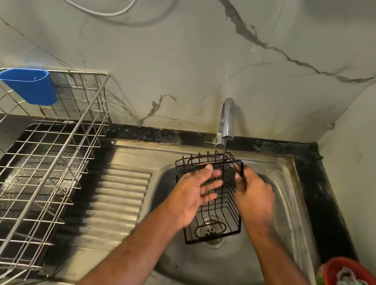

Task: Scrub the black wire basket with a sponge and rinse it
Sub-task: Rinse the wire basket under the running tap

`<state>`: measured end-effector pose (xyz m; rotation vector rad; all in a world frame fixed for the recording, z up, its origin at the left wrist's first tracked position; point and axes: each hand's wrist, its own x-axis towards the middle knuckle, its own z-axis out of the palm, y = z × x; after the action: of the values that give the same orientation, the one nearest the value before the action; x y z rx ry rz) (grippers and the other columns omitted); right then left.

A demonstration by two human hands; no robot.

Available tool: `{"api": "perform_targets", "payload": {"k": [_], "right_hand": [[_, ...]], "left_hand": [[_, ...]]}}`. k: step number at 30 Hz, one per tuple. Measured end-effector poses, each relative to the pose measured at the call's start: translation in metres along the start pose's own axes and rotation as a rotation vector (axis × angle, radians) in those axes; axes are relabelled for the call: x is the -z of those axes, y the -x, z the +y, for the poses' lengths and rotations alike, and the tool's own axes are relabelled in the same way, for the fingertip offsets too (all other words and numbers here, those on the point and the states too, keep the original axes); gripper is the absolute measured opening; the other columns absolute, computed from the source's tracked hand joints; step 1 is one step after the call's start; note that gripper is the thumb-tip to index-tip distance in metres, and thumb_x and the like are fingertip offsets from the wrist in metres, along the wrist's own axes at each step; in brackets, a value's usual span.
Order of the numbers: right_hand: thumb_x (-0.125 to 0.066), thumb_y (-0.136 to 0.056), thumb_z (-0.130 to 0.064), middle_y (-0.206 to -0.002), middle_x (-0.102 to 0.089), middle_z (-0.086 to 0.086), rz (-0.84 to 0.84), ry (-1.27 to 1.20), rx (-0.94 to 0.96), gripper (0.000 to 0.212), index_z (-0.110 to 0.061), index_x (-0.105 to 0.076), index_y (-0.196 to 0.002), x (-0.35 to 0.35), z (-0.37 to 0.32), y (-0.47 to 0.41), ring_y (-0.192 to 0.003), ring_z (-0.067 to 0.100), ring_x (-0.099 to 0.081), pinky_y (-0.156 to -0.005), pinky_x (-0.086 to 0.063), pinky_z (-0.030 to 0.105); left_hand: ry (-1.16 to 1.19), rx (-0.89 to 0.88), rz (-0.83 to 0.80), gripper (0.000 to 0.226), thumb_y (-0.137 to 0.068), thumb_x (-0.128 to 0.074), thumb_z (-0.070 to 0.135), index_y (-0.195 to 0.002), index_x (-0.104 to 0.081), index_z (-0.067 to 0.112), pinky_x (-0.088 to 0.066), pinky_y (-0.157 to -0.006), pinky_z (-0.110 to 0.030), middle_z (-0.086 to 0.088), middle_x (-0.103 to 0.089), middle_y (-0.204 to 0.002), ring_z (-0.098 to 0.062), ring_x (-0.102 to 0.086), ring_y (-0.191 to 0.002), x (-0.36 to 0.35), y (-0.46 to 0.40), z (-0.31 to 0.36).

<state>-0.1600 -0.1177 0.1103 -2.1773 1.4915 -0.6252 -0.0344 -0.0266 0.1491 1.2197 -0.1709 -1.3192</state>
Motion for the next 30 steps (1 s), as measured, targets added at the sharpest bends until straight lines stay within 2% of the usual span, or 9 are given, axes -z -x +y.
{"api": "perform_targets", "payload": {"k": [2, 6, 11, 14, 17, 22, 26, 30], "right_hand": [[-0.056, -0.099, -0.027, -0.084, -0.073, 0.005, 0.007, 0.063, 0.013, 0.023, -0.025, -0.062, -0.122, 0.003, -0.005, -0.004, -0.079, 0.026, -0.071, -0.074, -0.061, 0.045], [-0.060, -0.098, -0.030, -0.079, -0.072, 0.003, -0.008, 0.106, 0.021, 0.032, -0.029, -0.060, -0.130, 0.012, -0.011, -0.013, -0.071, 0.021, -0.070, -0.067, -0.062, 0.042], [-0.061, -0.097, -0.033, -0.089, -0.072, -0.001, 0.005, 0.110, 0.003, 0.033, -0.022, -0.064, -0.128, 0.025, -0.006, -0.002, -0.073, 0.011, -0.069, -0.065, -0.063, 0.034], [-0.061, -0.097, -0.034, -0.084, -0.073, -0.001, 0.041, 0.116, -0.015, 0.034, -0.021, -0.065, -0.128, 0.036, -0.004, 0.005, -0.066, 0.010, -0.069, -0.060, -0.062, 0.032], [-0.064, -0.096, -0.033, -0.086, -0.075, 0.000, 0.098, 0.091, -0.015, 0.034, -0.019, -0.067, -0.127, 0.048, -0.004, 0.009, -0.067, 0.011, -0.070, -0.062, -0.063, 0.030], [-0.070, -0.092, -0.033, -0.099, -0.076, -0.004, 0.189, -0.038, -0.056, 0.031, -0.022, -0.069, -0.121, 0.060, -0.009, 0.018, -0.080, 0.009, -0.071, -0.069, -0.063, 0.032], [-0.072, -0.088, -0.042, -0.097, -0.074, -0.015, 0.135, -0.130, -0.200, 0.030, -0.032, -0.069, -0.116, 0.065, -0.005, 0.024, -0.086, 0.004, -0.068, -0.075, -0.061, 0.034], [-0.075, -0.086, -0.043, -0.097, -0.074, -0.013, 0.072, -0.273, -0.265, 0.034, -0.029, -0.068, -0.116, 0.066, -0.001, 0.032, -0.085, 0.004, -0.070, -0.076, -0.061, 0.034]], "left_hand": [[-0.170, -0.019, 0.021, 0.023, -0.099, -0.060, 0.022, -0.120, -0.068, 0.017, -0.052, -0.096, -0.040, -0.002, -0.075, -0.116, -0.021, -0.069, -0.111, 0.009, -0.002, -0.005], [-0.272, -0.009, 0.144, 0.022, -0.097, -0.064, 0.018, -0.118, -0.068, 0.016, -0.054, -0.091, -0.037, -0.005, -0.076, -0.114, -0.021, -0.071, -0.107, 0.019, -0.007, -0.019], [-0.240, 0.027, 0.197, 0.022, -0.094, -0.068, 0.014, -0.116, -0.068, 0.012, -0.054, -0.089, -0.037, -0.008, -0.077, -0.110, -0.025, -0.072, -0.105, 0.027, -0.013, -0.027], [-0.223, 0.016, 0.208, 0.028, -0.091, -0.073, 0.014, -0.118, -0.067, 0.013, -0.057, -0.081, -0.033, -0.007, -0.077, -0.109, -0.024, -0.073, -0.103, 0.028, -0.017, -0.029], [-0.160, -0.014, 0.152, 0.033, -0.091, -0.072, 0.015, -0.122, -0.063, 0.014, -0.055, -0.079, -0.033, -0.008, -0.074, -0.116, -0.024, -0.072, -0.105, 0.021, -0.020, -0.027], [-0.021, -0.022, 0.011, 0.031, -0.097, -0.061, 0.021, -0.128, -0.061, 0.013, -0.053, -0.093, -0.043, -0.005, -0.073, -0.121, -0.028, -0.068, -0.113, -0.004, -0.026, -0.018], [0.056, -0.062, -0.081, 0.029, -0.105, -0.047, 0.028, -0.128, -0.058, 0.013, -0.053, -0.086, -0.040, -0.003, -0.073, -0.121, -0.025, -0.069, -0.114, -0.022, -0.033, -0.007], [-0.043, -0.105, -0.189, 0.015, -0.101, -0.057, 0.020, -0.112, -0.067, 0.016, -0.055, -0.088, -0.038, -0.002, -0.073, -0.120, -0.021, -0.069, -0.113, -0.041, -0.037, -0.006]]}}
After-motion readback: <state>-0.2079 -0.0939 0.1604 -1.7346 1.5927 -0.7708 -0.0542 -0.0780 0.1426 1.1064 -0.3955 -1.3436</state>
